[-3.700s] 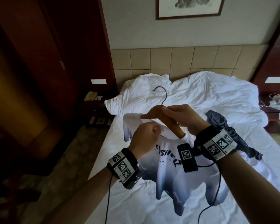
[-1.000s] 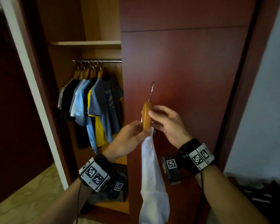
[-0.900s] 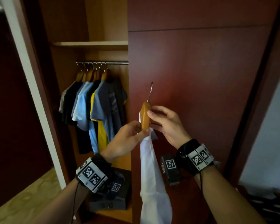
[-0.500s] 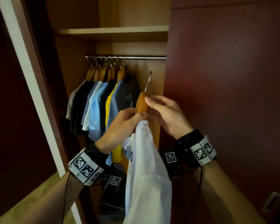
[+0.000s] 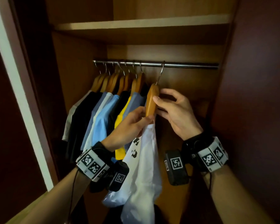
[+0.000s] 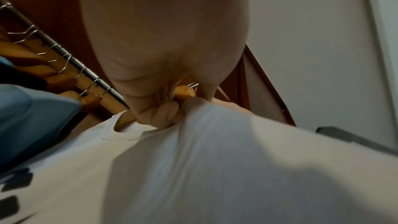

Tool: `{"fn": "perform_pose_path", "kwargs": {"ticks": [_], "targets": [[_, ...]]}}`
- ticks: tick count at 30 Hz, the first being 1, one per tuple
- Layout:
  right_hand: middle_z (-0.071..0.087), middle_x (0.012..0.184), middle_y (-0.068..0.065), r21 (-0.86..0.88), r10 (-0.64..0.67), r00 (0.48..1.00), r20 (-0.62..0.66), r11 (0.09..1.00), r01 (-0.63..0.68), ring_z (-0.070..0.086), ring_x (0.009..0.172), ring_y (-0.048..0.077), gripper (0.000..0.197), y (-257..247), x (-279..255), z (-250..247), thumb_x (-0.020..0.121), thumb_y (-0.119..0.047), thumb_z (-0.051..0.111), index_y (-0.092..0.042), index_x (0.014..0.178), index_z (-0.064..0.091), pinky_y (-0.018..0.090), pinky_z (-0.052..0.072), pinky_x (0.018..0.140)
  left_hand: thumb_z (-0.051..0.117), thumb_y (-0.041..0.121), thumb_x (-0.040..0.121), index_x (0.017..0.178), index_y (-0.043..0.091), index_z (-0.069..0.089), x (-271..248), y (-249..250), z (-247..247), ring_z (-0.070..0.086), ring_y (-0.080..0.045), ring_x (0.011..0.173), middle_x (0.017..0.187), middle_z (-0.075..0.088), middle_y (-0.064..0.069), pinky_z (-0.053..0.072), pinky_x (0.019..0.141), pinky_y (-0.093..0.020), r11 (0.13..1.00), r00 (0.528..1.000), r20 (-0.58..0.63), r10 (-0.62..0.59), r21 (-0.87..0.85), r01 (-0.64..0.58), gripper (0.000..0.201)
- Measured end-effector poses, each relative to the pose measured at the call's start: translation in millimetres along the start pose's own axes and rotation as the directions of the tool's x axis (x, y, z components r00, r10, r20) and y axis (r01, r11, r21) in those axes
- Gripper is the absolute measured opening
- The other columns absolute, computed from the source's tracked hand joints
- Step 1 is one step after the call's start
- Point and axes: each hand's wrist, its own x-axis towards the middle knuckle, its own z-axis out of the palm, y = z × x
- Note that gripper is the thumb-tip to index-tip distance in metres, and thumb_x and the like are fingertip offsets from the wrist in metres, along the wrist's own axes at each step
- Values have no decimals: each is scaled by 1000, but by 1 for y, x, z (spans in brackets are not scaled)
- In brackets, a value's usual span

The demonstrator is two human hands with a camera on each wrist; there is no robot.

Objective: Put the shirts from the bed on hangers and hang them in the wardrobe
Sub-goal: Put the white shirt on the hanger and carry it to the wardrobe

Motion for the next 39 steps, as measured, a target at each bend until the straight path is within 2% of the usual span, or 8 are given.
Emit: {"fn": "perform_pose_path", "kwargs": {"ticks": [8,11,14,18,21,24,29,39], "targets": [[77,114,16,-52,-14,980,-201,999,3,78,98,26,25,37,78,25,94,-5,76,-23,110,69,39,65,80,52,22,109,111,7,57,74,-47,-36,49,-4,51,70,54,7,40,46,-18,999,998,46,-45,-16,46,15],[76,112,18,-40,-22,963,-270,999,12,79,97,27,27,48,97,33,95,-3,74,-17,118,67,36,63,75,53,25,108,116,1,58,94,-61,-54,57,-18,62,81,61,-7,45,48,-21,1000,996,88,-16,8,15,26],[77,115,17,-79,-52,944,-327,996,27,79,99,25,35,55,112,40,95,-6,75,-16,127,65,39,63,81,56,27,107,126,2,56,108,-70,-64,63,-22,77,99,68,-20,52,56,-25,1000,998,58,-11,-4,11,31],[76,117,16,-99,-93,905,-415,993,57,78,102,25,38,53,130,46,95,-7,76,-14,131,64,44,64,91,71,38,96,135,17,48,120,-82,-81,65,-15,93,108,63,-3,55,78,-33,996,998,-50,48,77,-44,50],[75,119,14,-135,-120,891,-439,989,67,76,106,24,35,47,140,50,95,-7,75,-14,128,65,42,63,94,75,40,92,113,20,56,126,-92,-94,64,-16,91,101,64,-4,55,85,-40,990,997,-54,53,137,-45,35],[75,119,14,-145,-132,892,-431,986,76,76,104,21,31,40,148,52,96,-3,73,-17,122,65,30,64,82,75,44,92,95,18,63,129,-93,-102,63,-17,81,88,66,-5,54,81,-44,986,999,32,36,160,-41,28],[75,113,6,-215,-151,894,-421,974,63,75,98,13,36,40,165,54,98,-3,70,-17,130,62,22,59,75,74,46,92,83,11,66,125,-88,-107,56,-6,66,72,61,5,45,64,-28,961,992,109,56,264,-83,37],[72,125,8,-227,-68,931,-357,974,-16,71,116,22,35,62,199,48,101,-7,68,-20,133,61,40,57,103,78,44,87,66,18,58,123,-91,-106,57,-9,63,66,60,6,42,57,-27,914,995,67,72,396,-93,39]]}}
